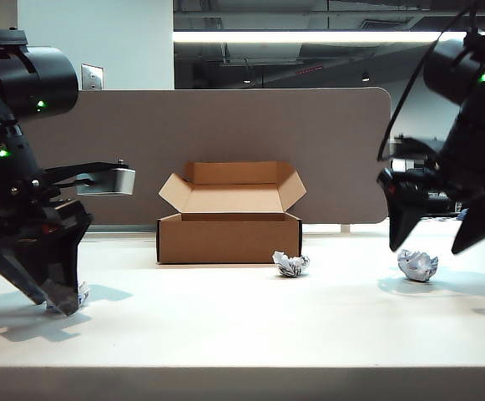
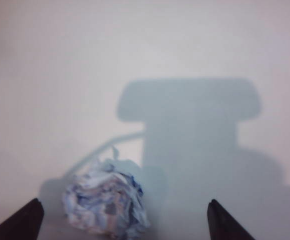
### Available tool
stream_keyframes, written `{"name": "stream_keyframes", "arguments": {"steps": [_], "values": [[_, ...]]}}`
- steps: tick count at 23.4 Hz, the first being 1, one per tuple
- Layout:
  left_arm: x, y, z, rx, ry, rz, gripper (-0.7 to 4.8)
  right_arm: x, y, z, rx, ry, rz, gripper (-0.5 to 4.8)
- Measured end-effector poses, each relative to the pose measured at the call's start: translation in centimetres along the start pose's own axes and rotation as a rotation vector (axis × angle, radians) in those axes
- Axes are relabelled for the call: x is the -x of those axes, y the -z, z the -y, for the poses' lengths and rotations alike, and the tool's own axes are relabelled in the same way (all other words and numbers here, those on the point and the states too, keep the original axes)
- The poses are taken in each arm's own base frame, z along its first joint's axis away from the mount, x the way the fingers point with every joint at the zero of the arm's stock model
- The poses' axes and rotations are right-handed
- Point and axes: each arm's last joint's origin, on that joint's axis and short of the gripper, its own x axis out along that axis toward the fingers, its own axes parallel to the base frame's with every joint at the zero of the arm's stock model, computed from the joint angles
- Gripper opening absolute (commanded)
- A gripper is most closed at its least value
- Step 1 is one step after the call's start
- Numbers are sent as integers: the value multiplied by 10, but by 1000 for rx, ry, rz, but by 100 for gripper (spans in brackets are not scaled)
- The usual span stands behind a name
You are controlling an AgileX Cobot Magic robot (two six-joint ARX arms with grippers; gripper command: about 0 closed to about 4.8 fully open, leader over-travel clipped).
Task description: Pick up all the paper balls on the table and put them in the paper box.
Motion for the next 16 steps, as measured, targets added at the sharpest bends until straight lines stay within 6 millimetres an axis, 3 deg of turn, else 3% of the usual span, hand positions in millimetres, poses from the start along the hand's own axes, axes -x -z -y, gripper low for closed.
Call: {"name": "stream_keyframes", "arguments": {"steps": [6,13,16], "values": [[-4,-4,-2,11,-2,6,301,-12,5,1,-2,0,-50,455],[-10,-6,-3,14,-3,7,301,-16,7,-2,3,-14,-61,346],[-10,-6,-3,14,-3,7,300,-16,6,-4,8,-18,-58,241]]}}
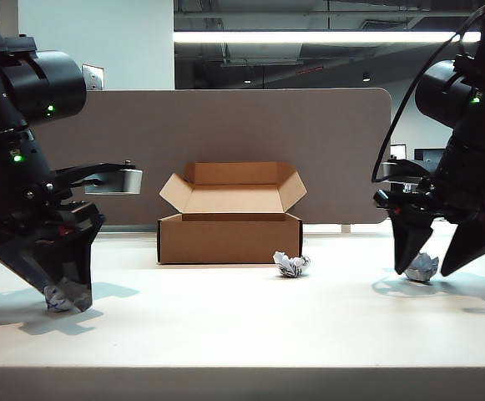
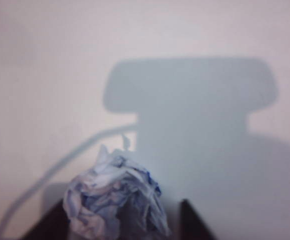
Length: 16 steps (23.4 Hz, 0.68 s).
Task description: Pick up all the paper balls on the table and put them in the paper box.
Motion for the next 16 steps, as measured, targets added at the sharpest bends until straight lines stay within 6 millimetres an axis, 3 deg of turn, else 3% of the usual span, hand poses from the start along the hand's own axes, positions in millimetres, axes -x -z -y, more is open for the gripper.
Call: {"name": "stream_keyframes", "arguments": {"steps": [4,10,13,16], "values": [[0,0,0,0,0,-1,264,0,0,0,1,1,0,159],[0,0,0,8,-1,-7,263,0,-1,0,1,1,5,146],[0,0,0,12,1,-17,178,0,-1,0,1,1,10,131],[1,1,0,25,2,-24,174,0,-1,0,2,1,14,115]]}}
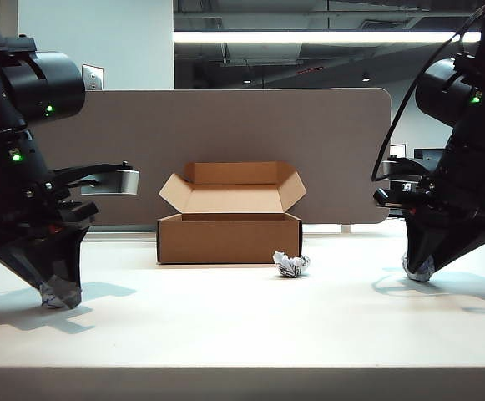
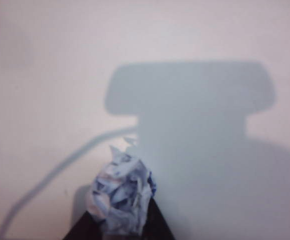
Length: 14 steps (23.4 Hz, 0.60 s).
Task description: Pick up all the paper balls on the table and put them in the paper box.
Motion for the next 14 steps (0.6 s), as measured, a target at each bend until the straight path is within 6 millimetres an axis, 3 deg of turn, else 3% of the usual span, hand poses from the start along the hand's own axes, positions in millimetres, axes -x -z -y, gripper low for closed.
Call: {"name": "stream_keyframes", "arguments": {"steps": [6,7,9,14], "values": [[0,0,0,2,2,-1,170,0,-1,0,0,-1,6,115],[0,0,0,1,2,-1,120,0,-1,0,1,0,6,115],[1,-1,0,1,1,-1,82,0,-1,0,1,0,6,115],[4,-6,-1,10,19,-16,82,0,-1,0,2,-1,14,115]]}}
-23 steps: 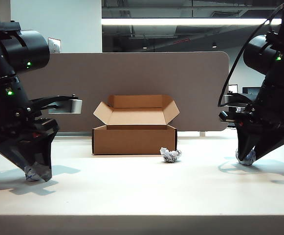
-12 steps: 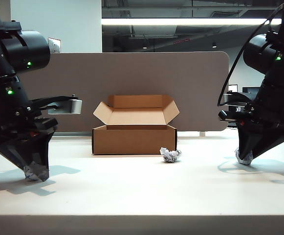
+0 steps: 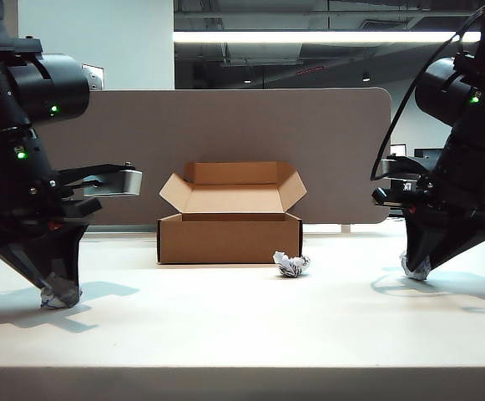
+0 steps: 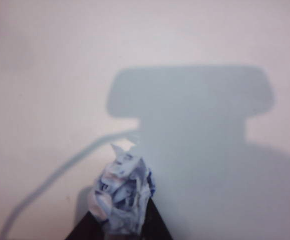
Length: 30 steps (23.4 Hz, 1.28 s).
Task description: Pick up all the paper balls on the table and put them in the paper box.
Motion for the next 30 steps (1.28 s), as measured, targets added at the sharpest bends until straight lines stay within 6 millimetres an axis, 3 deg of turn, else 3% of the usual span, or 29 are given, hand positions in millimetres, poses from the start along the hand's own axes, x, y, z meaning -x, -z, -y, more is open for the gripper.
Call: {"name": "stream_keyframes", "arguments": {"steps": [3,6,9,14,17,20,22,25,26,29,30], "values": [[3,-4,0,6,16,-32,82,2,-4,0,0,-6,2,115],[8,-11,-1,6,19,-43,82,11,-21,-2,3,-42,48,115],[34,-47,-6,-10,-17,107,83,36,-60,-10,24,-149,149,115],[67,-89,-12,22,-62,352,84,63,-93,-24,68,-221,267,115],[90,-125,-18,92,-75,561,86,79,-118,-54,137,-288,365,115],[89,-143,-22,105,-75,603,89,71,-132,-74,172,-324,376,115],[73,-161,-28,123,-66,618,99,54,-148,-93,198,-344,381,115],[57,-178,-34,135,-59,625,191,38,-162,-104,210,-345,400,117],[52,-182,-36,135,-59,627,192,31,-164,-105,209,-344,399,128],[40,-186,-38,138,-57,609,192,3,-162,-105,200,-330,346,244],[40,-186,-38,136,-57,606,192,-3,-160,-104,196,-326,324,252]]}}
